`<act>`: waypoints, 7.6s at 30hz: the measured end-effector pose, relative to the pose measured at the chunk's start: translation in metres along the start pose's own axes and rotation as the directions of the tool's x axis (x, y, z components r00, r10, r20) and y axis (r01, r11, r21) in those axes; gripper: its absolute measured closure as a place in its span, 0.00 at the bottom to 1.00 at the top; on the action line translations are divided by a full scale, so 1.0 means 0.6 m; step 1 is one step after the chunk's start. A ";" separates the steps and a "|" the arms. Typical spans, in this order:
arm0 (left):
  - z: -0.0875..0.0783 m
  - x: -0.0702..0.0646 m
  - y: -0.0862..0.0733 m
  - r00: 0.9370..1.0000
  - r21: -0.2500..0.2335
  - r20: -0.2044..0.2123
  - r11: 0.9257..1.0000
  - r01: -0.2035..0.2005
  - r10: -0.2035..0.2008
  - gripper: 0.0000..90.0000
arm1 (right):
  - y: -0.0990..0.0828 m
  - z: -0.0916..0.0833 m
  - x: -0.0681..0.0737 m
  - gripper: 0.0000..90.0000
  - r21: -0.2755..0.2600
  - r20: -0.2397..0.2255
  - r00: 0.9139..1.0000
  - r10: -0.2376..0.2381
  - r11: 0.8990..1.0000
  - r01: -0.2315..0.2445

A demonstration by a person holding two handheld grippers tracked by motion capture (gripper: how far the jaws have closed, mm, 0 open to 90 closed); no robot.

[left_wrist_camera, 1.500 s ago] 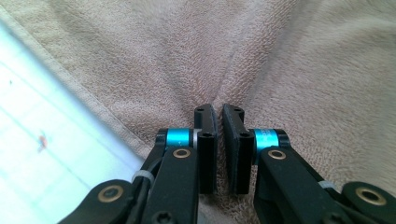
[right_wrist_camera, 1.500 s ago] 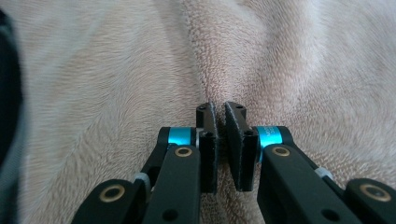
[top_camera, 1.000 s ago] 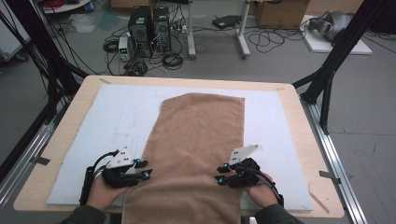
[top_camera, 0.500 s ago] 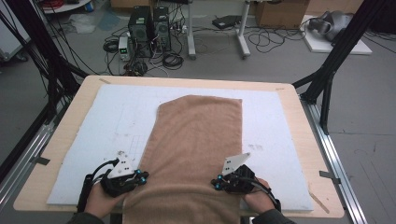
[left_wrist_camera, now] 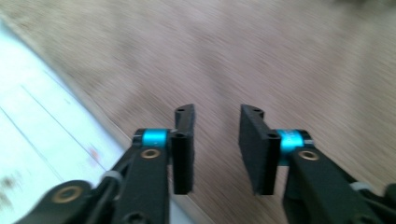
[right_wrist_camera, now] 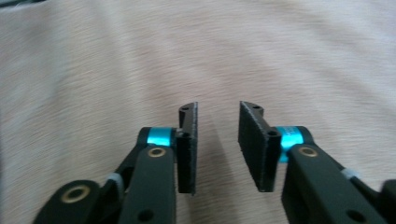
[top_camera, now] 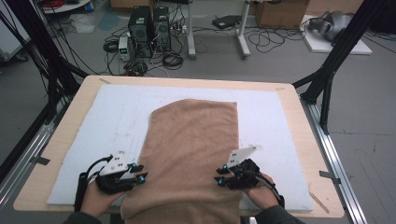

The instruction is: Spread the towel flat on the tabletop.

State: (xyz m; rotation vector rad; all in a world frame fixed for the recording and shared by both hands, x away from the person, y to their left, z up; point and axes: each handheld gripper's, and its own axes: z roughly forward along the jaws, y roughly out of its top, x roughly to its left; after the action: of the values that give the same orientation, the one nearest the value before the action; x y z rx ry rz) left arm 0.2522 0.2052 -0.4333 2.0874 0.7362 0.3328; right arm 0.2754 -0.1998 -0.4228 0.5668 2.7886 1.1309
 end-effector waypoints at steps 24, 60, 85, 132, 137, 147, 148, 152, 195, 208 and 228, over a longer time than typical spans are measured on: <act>-0.036 -0.022 -0.015 0.994 -0.027 0.100 0.999 0.041 -0.038 0.85 | -0.019 -0.034 0.025 0.77 -0.053 -0.151 0.988 -0.019 0.999 0.012; 0.056 0.077 0.053 0.989 -0.006 -0.110 0.995 0.099 -0.099 0.68 | 0.005 -0.010 -0.089 0.69 -0.007 0.048 0.992 0.114 0.993 -0.114; 0.082 0.109 0.097 0.976 -0.024 -0.155 0.989 0.149 -0.151 0.85 | 0.028 -0.003 -0.144 0.65 -0.005 0.160 0.975 0.153 0.988 -0.155; 0.056 0.126 0.058 0.982 0.060 -0.149 0.991 0.123 -0.113 0.50 | 0.042 0.000 -0.142 0.56 -0.010 0.129 0.978 0.164 0.986 -0.165; 0.067 0.101 0.034 0.994 0.102 -0.107 0.994 0.048 -0.037 0.70 | 0.015 0.011 -0.110 0.61 0.021 0.080 0.988 0.133 0.991 -0.135; 0.084 0.127 0.055 0.969 0.037 -0.223 0.993 0.114 -0.103 0.96 | 0.028 0.029 -0.122 0.97 -0.010 0.106 0.986 0.131 0.991 -0.131; 0.087 0.134 0.060 0.965 0.025 -0.234 0.992 0.126 -0.116 0.95 | 0.033 0.029 -0.127 0.97 -0.010 0.126 0.982 0.140 0.990 -0.139; 0.103 0.160 0.086 0.947 -0.043 -0.267 0.984 0.174 -0.179 0.95 | 0.046 0.027 -0.155 0.97 -0.074 0.183 0.966 0.182 0.982 -0.171; -0.065 -0.034 -0.062 0.999 0.002 0.009 0.999 0.045 -0.045 0.87 | -0.055 -0.024 0.089 0.83 -0.061 -0.061 0.998 -0.005 0.998 0.002; -0.053 -0.027 -0.076 0.999 0.021 0.030 0.999 0.042 -0.042 0.92 | -0.060 -0.014 0.030 0.92 -0.014 0.021 0.999 0.037 0.999 -0.037; -0.022 -0.016 -0.051 0.992 0.000 -0.019 0.992 0.123 -0.123 0.89 | -0.054 -0.019 0.001 0.93 0.018 0.077 0.996 0.054 0.998 -0.055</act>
State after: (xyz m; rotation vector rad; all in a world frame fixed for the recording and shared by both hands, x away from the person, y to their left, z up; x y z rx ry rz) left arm 0.2264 0.2214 -0.4500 2.0317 0.8717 0.2837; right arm 0.2626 -0.2287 -0.4367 0.6773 2.7385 1.0685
